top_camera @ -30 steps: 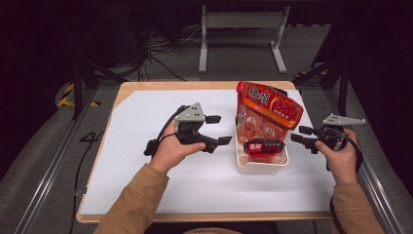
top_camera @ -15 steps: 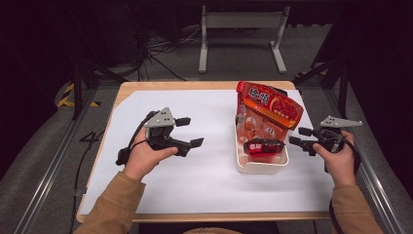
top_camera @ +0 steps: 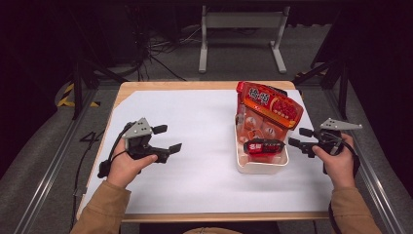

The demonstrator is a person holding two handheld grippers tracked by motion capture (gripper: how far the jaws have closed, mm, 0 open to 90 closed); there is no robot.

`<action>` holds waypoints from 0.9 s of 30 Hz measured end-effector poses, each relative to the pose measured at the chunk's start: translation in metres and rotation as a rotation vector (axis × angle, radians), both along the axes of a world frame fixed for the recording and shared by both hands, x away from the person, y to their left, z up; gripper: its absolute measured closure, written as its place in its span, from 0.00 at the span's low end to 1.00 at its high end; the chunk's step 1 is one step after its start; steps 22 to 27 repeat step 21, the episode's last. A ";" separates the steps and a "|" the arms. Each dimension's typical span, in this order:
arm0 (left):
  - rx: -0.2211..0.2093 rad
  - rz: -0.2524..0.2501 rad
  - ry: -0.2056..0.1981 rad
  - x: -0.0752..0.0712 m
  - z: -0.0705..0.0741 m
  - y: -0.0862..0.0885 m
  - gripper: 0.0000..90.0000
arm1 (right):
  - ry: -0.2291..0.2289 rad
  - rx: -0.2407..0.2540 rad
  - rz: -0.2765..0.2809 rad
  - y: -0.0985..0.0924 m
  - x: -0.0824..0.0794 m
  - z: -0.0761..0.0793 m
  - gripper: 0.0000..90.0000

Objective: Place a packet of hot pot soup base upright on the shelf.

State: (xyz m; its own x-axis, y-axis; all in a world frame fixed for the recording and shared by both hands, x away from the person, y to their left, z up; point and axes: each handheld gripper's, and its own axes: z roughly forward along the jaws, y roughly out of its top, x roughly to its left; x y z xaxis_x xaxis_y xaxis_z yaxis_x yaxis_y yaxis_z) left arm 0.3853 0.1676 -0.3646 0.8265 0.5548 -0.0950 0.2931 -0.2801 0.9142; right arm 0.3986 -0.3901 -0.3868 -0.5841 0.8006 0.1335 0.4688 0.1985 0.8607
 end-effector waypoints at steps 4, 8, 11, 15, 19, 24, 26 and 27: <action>-0.008 0.028 0.004 0.001 -0.012 0.011 0.16 | -0.003 0.006 -0.004 -0.002 0.000 -0.002 0.31; -0.015 0.058 0.017 0.002 -0.020 0.017 0.17 | 0.001 0.002 -0.010 -0.003 0.000 -0.004 0.32; -0.015 0.081 0.035 0.005 -0.028 0.022 0.17 | 0.002 -0.009 -0.014 -0.003 0.000 -0.006 0.32; 0.042 0.123 0.031 0.007 -0.035 0.027 0.18 | 0.002 -0.021 -0.022 -0.004 0.000 -0.008 0.32; 0.043 0.128 0.048 0.006 -0.039 0.030 0.18 | -0.005 -0.023 -0.028 -0.005 0.000 -0.008 0.31; 0.039 0.133 0.055 0.006 -0.039 0.031 0.18 | -0.001 -0.023 -0.028 -0.005 0.000 -0.008 0.30; 0.039 0.133 0.055 0.006 -0.039 0.031 0.18 | -0.001 -0.023 -0.028 -0.005 0.000 -0.008 0.30; 0.039 0.133 0.055 0.006 -0.039 0.031 0.18 | -0.001 -0.023 -0.028 -0.005 0.000 -0.008 0.30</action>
